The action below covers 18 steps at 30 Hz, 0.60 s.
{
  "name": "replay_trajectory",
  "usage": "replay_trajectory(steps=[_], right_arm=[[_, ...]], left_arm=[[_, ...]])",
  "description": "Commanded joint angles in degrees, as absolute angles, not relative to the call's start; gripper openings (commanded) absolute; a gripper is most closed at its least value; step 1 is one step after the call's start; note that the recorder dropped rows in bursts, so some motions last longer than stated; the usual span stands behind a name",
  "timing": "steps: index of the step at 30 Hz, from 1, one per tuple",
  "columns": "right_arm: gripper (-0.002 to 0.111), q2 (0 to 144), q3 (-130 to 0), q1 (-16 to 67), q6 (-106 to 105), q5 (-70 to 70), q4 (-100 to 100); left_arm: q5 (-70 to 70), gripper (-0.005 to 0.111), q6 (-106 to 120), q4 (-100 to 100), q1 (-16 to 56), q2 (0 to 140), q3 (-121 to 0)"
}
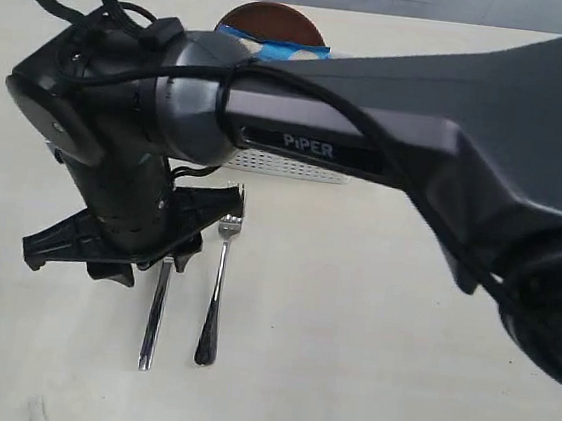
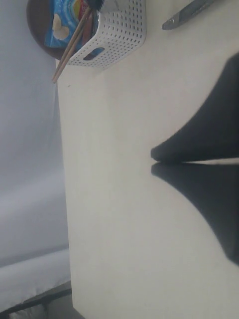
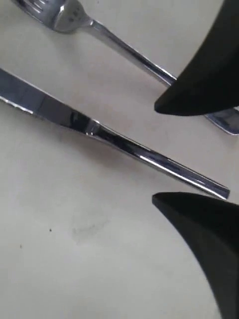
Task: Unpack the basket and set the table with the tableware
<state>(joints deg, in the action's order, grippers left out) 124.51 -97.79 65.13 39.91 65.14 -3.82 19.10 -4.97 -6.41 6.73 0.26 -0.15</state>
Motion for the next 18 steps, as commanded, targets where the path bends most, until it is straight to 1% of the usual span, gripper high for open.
replay_trajectory(steps=[1,18], right_arm=[[0.046,126.05,-97.48,64.73,41.19,63.55,-3.90],[0.046,129.60,-97.48,63.39,41.11,63.42,-4.58]], left_arm=[[18.68,0.000,-4.88,-6.35,6.52,0.00,0.00],[18.68,0.000,-4.88,-6.35,6.52,0.00,0.00]])
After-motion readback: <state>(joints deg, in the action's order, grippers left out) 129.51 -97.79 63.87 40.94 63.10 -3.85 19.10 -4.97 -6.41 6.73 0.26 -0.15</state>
